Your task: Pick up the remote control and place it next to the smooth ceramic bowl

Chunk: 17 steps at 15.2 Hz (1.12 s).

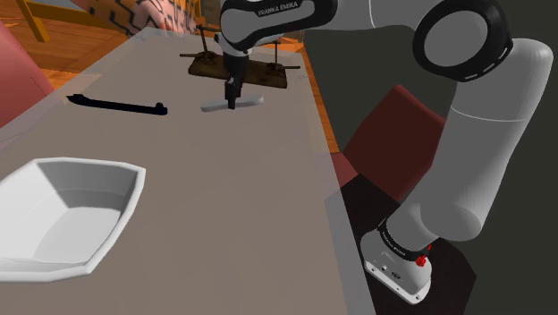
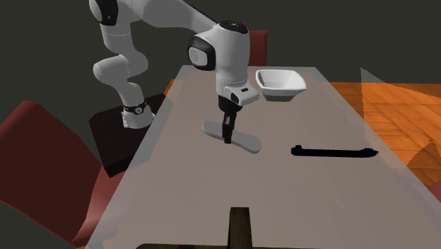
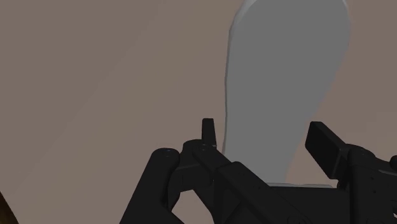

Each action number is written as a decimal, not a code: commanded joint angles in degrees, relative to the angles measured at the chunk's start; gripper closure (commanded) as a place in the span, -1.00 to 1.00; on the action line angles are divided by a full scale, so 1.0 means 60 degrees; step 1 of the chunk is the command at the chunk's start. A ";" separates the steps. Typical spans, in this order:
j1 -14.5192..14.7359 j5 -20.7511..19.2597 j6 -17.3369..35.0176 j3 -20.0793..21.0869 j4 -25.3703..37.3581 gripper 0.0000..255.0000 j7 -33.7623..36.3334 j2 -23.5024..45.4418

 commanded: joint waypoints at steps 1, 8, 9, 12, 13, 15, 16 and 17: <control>-0.0001 0.0007 -0.0222 0.0002 0.0152 1.00 -0.0006 -0.0071; 0.0000 0.0024 -0.1050 0.0009 0.0804 1.00 -0.0019 -0.0246; 0.0001 0.0026 -0.1171 0.0010 0.0909 1.00 -0.0020 -0.0263; 0.0003 0.0030 -0.1540 0.0013 0.1240 1.00 -0.0024 -0.0302; 0.0004 0.0031 -0.1665 0.0013 0.1356 1.00 -0.0025 -0.0310; 0.0006 0.0033 -0.1918 0.0015 0.1599 1.00 -0.0027 -0.0320; 0.0008 0.0033 -0.2045 0.0015 0.1726 1.00 -0.0028 -0.0321; 0.0009 0.0034 -0.2129 0.0016 0.1807 1.00 -0.0029 -0.0323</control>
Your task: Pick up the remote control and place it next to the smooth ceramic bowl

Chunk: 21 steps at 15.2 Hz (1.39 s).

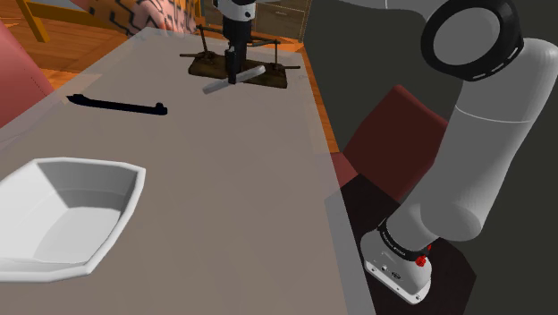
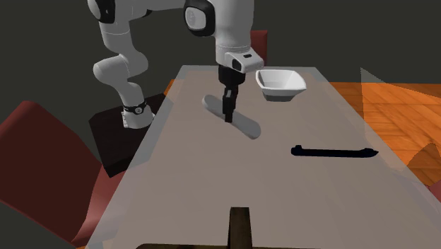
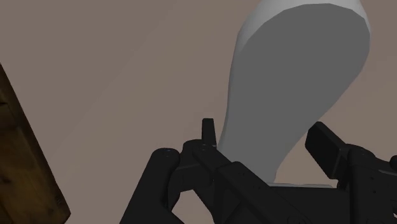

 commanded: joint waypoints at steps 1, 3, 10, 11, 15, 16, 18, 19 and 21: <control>0.0125 -0.0016 -0.0089 0.0065 0.0029 1.00 0.0190 -0.0057; 0.0390 -0.0052 -0.0060 0.0203 -0.0085 1.00 0.0598 -0.0139; 0.1334 -0.0200 -0.0088 0.0695 -0.0067 1.00 0.2042 -0.0129; 0.1474 -0.0225 -0.0108 0.0763 -0.0011 1.00 0.2250 -0.0090; 0.2043 -0.0347 -0.0233 0.1029 0.0348 1.00 0.3078 0.0162; 0.2189 -0.0382 -0.0276 0.1093 0.0474 1.00 0.3284 0.0250; 0.2338 -0.0420 -0.0195 0.1151 0.0483 1.00 0.3494 0.0345; 0.2333 -0.0421 -0.0066 0.1149 0.0352 1.00 0.3497 0.0344; 0.2324 -0.0424 0.0189 0.1146 0.0101 1.00 0.3502 0.0348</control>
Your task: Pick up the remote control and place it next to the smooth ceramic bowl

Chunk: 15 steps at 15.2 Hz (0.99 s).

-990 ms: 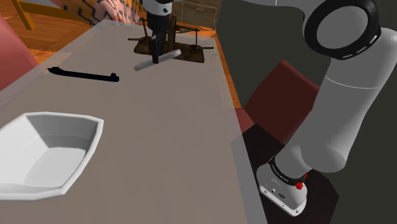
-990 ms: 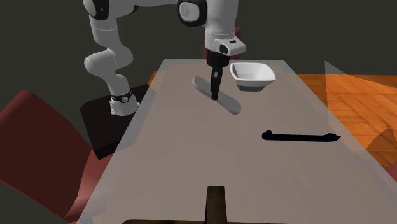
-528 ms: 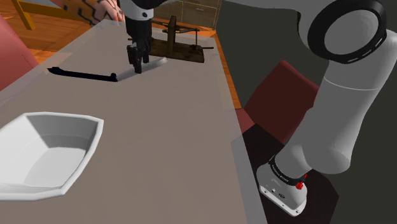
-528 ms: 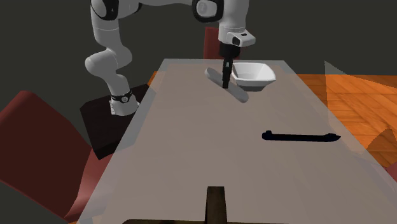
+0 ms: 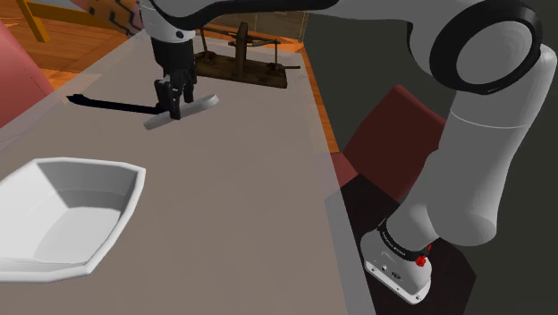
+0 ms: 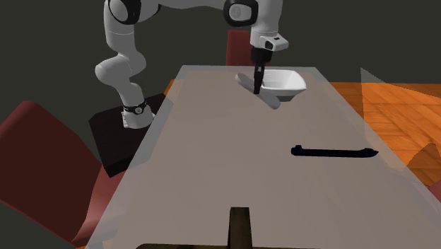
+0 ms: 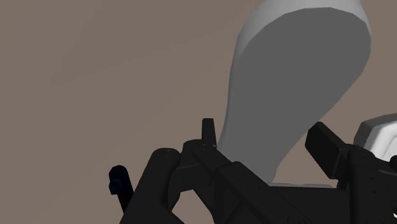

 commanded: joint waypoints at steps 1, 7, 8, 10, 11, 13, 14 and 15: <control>-0.0002 -0.0004 0.0270 -0.0001 -0.0271 1.00 0.0021 -0.0010; -0.0016 -0.0029 0.1003 -0.0015 -0.0924 1.00 0.0043 0.0073; -0.0017 -0.0035 0.1122 -0.0018 -0.1022 1.00 0.0048 0.0094; -0.0019 -0.0048 0.1358 -0.0024 -0.1210 1.00 0.0058 0.0143; -0.0020 -0.0055 0.1474 -0.0027 -0.1300 1.00 0.0063 0.0170; -0.0020 -0.0071 0.1705 -0.0034 -0.1471 1.00 0.0074 0.0231; -0.0019 -0.0079 0.1820 -0.0037 -0.1553 1.00 0.0080 0.0264; -0.0019 -0.0088 0.1933 -0.0041 -0.1632 1.00 0.0086 0.0299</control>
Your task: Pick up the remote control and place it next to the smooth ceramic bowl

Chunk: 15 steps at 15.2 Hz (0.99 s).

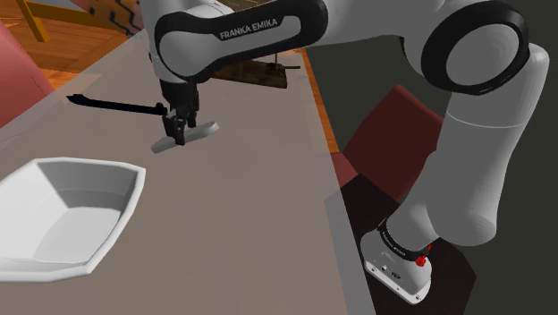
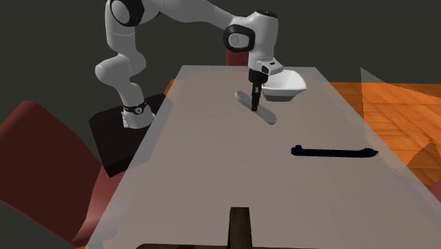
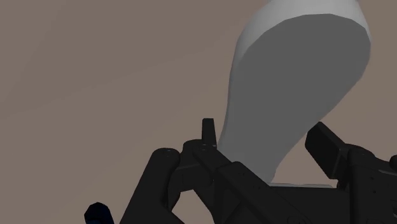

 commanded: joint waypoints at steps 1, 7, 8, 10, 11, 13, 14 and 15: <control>0.0004 -0.0017 0.0219 -0.0005 -0.0151 1.00 0.0015 0.0058; 0.0013 -0.0081 0.0880 -0.0033 -0.0559 1.00 0.0058 0.0317; 0.0016 -0.0092 0.0988 -0.0039 -0.0618 1.00 0.0065 0.0366; 0.0022 -0.0117 0.1202 -0.0050 -0.0730 1.00 0.0082 0.0469; 0.0025 -0.0130 0.1308 -0.0056 -0.0783 1.00 0.0090 0.0523; 0.0027 -0.0138 0.1373 -0.0060 -0.0815 1.00 0.0095 0.0557; 0.0027 -0.0139 0.1373 -0.0060 -0.0815 1.00 0.0095 0.0558; 0.0027 -0.0139 0.1373 -0.0060 -0.0815 1.00 0.0095 0.0558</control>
